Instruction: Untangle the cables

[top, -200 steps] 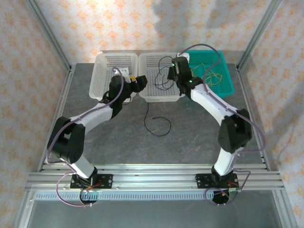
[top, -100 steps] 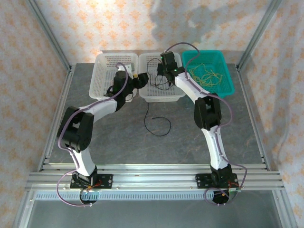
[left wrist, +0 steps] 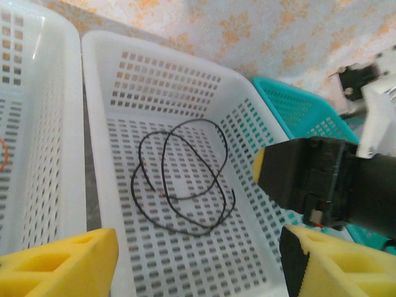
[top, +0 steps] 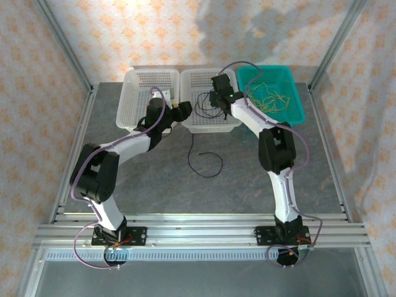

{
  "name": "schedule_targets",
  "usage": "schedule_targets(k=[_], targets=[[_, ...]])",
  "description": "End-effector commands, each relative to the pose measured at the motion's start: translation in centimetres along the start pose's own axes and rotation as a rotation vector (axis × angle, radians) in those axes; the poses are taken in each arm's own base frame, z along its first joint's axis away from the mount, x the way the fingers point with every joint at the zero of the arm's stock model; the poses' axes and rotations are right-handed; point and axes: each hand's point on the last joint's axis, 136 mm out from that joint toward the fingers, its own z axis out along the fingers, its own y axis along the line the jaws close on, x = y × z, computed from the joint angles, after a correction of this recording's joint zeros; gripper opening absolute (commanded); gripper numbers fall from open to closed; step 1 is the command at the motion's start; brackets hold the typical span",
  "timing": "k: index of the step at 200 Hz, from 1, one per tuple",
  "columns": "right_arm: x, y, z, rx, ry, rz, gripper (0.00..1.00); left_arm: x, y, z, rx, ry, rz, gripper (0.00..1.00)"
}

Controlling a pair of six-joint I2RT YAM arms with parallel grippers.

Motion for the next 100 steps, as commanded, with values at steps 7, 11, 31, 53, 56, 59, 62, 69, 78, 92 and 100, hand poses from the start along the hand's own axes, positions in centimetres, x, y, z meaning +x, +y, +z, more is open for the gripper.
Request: schedule_targets(k=[7, 11, 31, 53, 56, 59, 62, 69, 78, 92, 100], targets=[[-2.7, 2.4, -8.1, -0.037, -0.168, 0.002, 0.28, -0.6, -1.1, -3.7, 0.009, -0.054, 0.008, 0.7], [-2.2, 2.7, -8.7, -0.043, -0.17, 0.003, 0.28, -0.3, -1.0, -4.2, 0.004, -0.055, 0.005, 0.7], [1.4, 4.4, -11.0, -0.069, -0.149, -0.003, 0.28, 0.8, -0.3, -6.7, -0.029, -0.064, -0.01, 0.7], [6.4, 6.4, -12.3, -0.103, -0.082, -0.003, 0.28, 2.6, 1.0, -9.5, -0.061, -0.067, -0.054, 0.7], [7.1, 6.8, -12.4, -0.11, -0.071, -0.002, 0.28, 2.9, 1.2, -9.9, -0.066, -0.069, -0.063, 0.7], [7.8, 7.0, -12.4, -0.116, -0.058, -0.001, 0.28, 3.1, 1.4, -10.2, -0.069, -0.07, -0.072, 0.7], [8.5, 7.3, -12.5, -0.123, -0.046, -0.002, 0.28, 3.4, 1.7, -10.6, -0.072, -0.07, -0.08, 0.7], [10.0, 7.8, -12.6, -0.131, -0.019, -0.007, 0.28, 4.1, 2.1, -11.4, -0.079, -0.071, -0.105, 0.7], [11.8, 8.3, -12.8, -0.131, 0.012, -0.01, 0.28, 4.9, 2.8, -12.4, -0.087, -0.071, -0.123, 0.7], [14.0, 9.0, -12.9, -0.136, 0.053, -0.015, 0.28, 6.3, 3.6, -13.5, -0.098, -0.059, -0.164, 0.7], [15.2, 9.6, -12.9, -0.145, 0.079, -0.022, 0.28, 7.0, 4.1, -14.1, -0.107, -0.059, -0.182, 0.7]])
